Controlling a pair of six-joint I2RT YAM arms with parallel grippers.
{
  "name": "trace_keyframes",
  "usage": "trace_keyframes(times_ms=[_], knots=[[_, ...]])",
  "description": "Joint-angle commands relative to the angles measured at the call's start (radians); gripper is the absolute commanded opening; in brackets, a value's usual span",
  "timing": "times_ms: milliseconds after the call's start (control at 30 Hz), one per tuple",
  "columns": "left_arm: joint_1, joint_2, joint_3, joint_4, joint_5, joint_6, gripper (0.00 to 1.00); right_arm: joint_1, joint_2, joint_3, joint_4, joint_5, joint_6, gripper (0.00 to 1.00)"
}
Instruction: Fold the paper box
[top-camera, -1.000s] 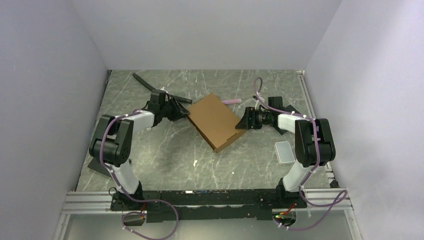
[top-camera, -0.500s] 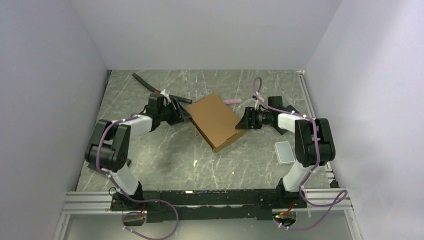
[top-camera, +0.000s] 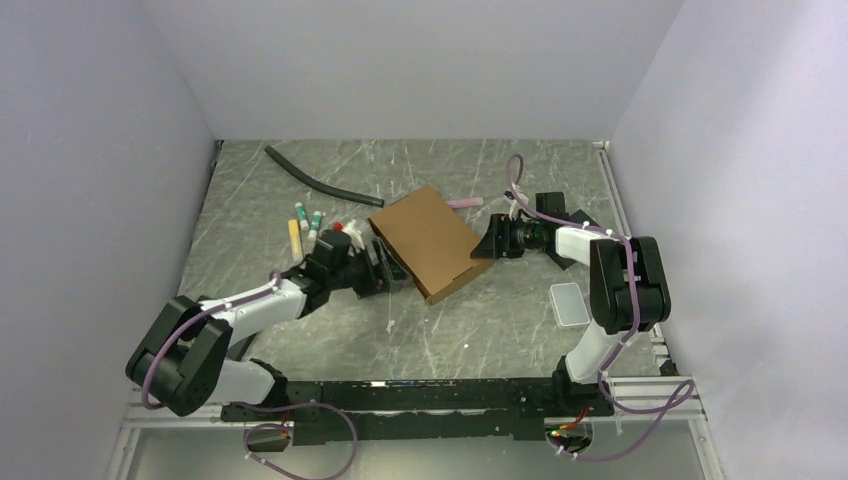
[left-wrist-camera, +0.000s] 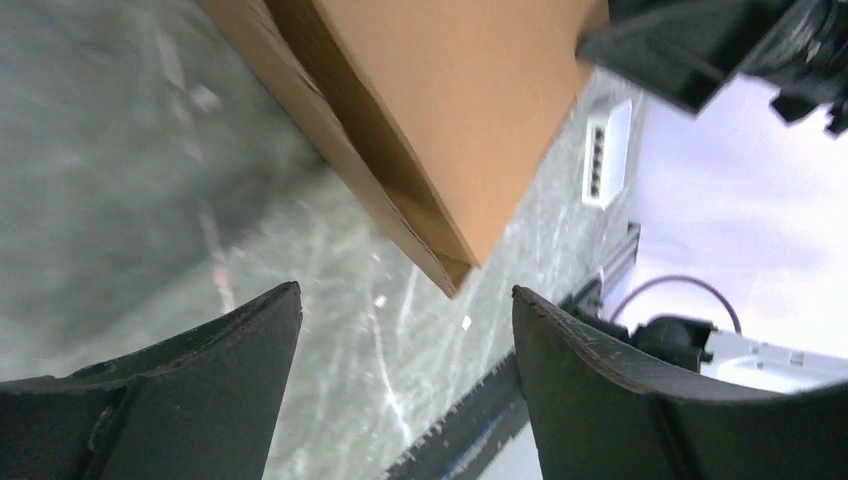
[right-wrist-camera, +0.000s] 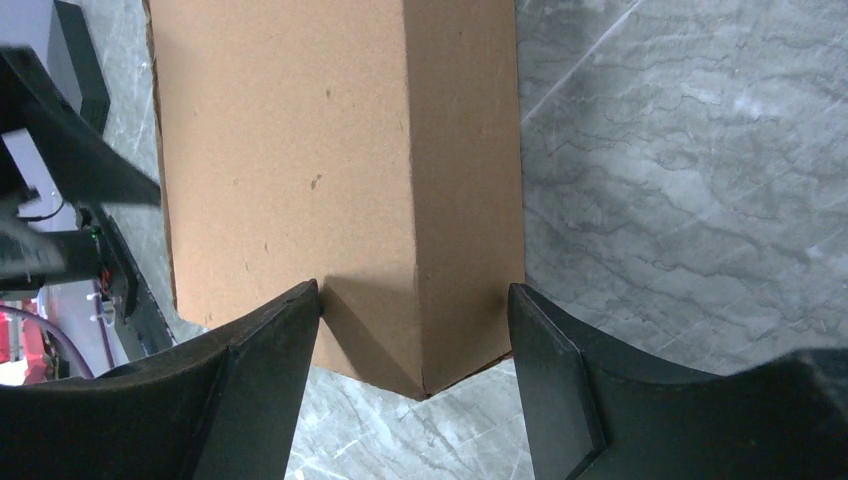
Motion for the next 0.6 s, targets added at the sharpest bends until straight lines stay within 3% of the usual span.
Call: trace_keyframes(times_ms=[0, 200, 367, 467, 567], knots=[[-0.145, 0.037, 0.017, 0.093, -0.098, -0.169, 0.82, 0.015, 0.029, 0.002, -0.058, 0.069, -0.051, 0.71], [-0.267, 0.137, 0.109, -0.006, -0.266, -0.267, 0.81, 0.015, 0.027, 0.001, -0.057, 0.067, -0.053, 0.72], [-0.298, 0.243, 0.166, -0.014, -0.286, -0.328, 0.72, 0.016, 0.026, 0.001, -0.057, 0.066, -0.053, 0.71], [-0.306, 0.296, 0.206, 0.027, -0.265, -0.339, 0.54, 0.020, 0.026, 0.001, -0.057, 0.067, -0.054, 0.71], [-0.308, 0.338, 0.242, 0.040, -0.241, -0.338, 0.22, 0.021, 0.027, 0.001, -0.058, 0.067, -0.054, 0.71]])
